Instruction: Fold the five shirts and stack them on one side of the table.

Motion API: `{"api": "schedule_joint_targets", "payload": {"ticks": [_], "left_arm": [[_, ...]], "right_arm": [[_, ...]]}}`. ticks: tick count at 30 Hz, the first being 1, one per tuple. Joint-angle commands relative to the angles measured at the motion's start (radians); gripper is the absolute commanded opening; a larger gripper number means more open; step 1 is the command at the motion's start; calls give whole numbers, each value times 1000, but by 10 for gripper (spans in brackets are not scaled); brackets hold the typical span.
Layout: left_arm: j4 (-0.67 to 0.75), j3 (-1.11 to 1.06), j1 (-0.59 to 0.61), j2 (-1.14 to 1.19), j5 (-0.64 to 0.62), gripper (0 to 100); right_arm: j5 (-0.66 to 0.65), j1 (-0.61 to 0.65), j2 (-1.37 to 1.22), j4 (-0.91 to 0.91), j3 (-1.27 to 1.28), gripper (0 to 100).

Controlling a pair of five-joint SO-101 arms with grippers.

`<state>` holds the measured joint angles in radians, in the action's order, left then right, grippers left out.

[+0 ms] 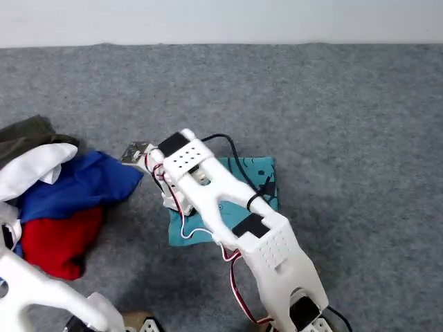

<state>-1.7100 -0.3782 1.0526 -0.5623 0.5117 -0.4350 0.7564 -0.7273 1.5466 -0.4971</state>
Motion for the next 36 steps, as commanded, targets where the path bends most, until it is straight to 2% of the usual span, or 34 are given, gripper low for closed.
{"api": "schedule_joint_targets", "payload": {"ticks": [1,8,13,17,23,31,36], "left_arm": [[-6,39,6,-28,-2,19],[-5,38,6,-28,-2,19],[-5,38,6,-31,-2,19],[-5,42,6,-31,-2,19],[-9,42,14,-32,34,19],[-6,42,8,-32,31,18],[-6,41,8,-32,31,18]], "right_arm": [[-5,-10,8,24,-124,9],[-5,-93,38,188,-423,9],[34,-140,77,254,-454,9],[126,-193,191,252,-330,9],[253,-245,426,251,-8,9],[259,-269,578,239,350,32],[256,-383,576,-21,388,26]]}}
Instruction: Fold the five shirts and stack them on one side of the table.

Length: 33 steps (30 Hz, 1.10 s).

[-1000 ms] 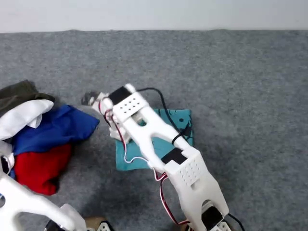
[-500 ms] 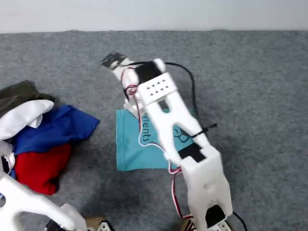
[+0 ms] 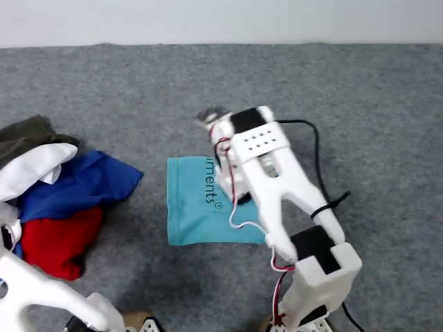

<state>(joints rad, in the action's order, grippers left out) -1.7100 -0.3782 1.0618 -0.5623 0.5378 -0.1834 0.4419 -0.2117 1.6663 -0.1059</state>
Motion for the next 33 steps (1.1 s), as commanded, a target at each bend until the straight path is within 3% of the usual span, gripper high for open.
{"api": "schedule_joint_targets", "payload": {"ticks": [1,5,11,21,24,28,33], "left_arm": [[-6,41,-2,-32,5,18],[-6,38,-2,-32,3,18],[-6,36,-2,-32,3,18],[-6,36,-2,-32,2,17],[-6,36,-2,-32,2,17],[-6,36,-2,-32,2,17],[-6,36,-2,-32,2,17]], "right_arm": [[3,-90,56,-209,2,24],[-81,-154,-56,-390,12,25],[-101,-252,-328,-458,-83,25],[-92,-257,-311,-170,-419,25],[-23,-257,-280,-36,-471,25],[31,-255,-260,134,-477,26],[57,-237,-159,128,-305,40]]}}
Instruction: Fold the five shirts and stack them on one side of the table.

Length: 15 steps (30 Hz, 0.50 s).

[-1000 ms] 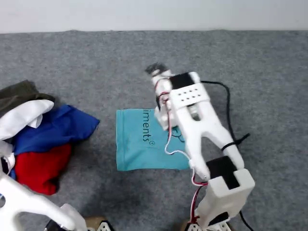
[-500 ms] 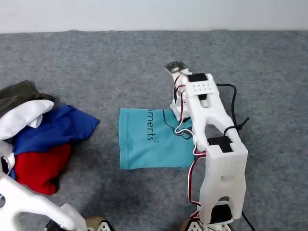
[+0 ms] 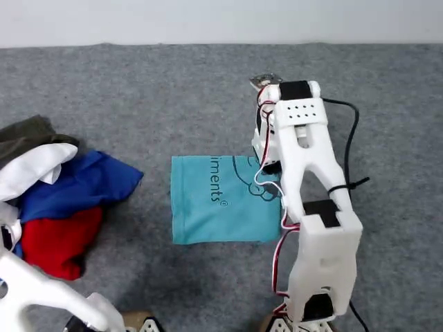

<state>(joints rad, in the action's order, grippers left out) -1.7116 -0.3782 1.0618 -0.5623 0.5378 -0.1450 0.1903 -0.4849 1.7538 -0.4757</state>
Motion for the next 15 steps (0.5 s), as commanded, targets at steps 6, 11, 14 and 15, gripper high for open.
{"api": "schedule_joint_targets", "payload": {"ticks": [6,11,14,15], "left_arm": [[-5,36,-2,-32,2,17],[-5,36,-2,-32,2,17],[-5,36,-2,-32,2,17],[-5,36,-2,-32,2,17]], "right_arm": [[28,84,234,35,298,263],[28,82,240,-50,439,287],[28,99,240,-143,528,288],[28,108,239,-180,559,288]]}}
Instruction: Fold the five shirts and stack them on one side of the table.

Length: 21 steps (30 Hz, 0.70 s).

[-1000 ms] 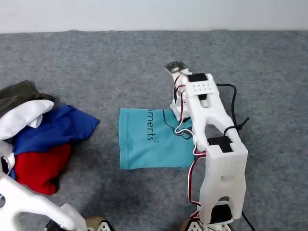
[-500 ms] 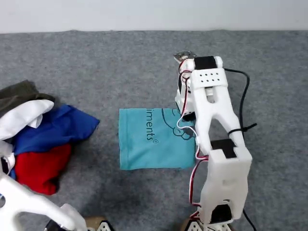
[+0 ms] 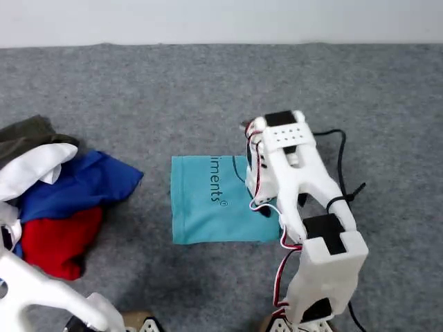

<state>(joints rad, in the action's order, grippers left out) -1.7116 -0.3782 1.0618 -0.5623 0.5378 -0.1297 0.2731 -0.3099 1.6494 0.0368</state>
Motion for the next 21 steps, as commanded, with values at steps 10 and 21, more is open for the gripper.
{"api": "schedule_joint_targets", "payload": {"ticks": [10,21], "left_arm": [[-5,36,-3,-31,5,17],[-5,36,-3,-31,6,17]], "right_arm": [[11,113,64,-340,284,284],[-61,62,-102,-271,213,7]]}}
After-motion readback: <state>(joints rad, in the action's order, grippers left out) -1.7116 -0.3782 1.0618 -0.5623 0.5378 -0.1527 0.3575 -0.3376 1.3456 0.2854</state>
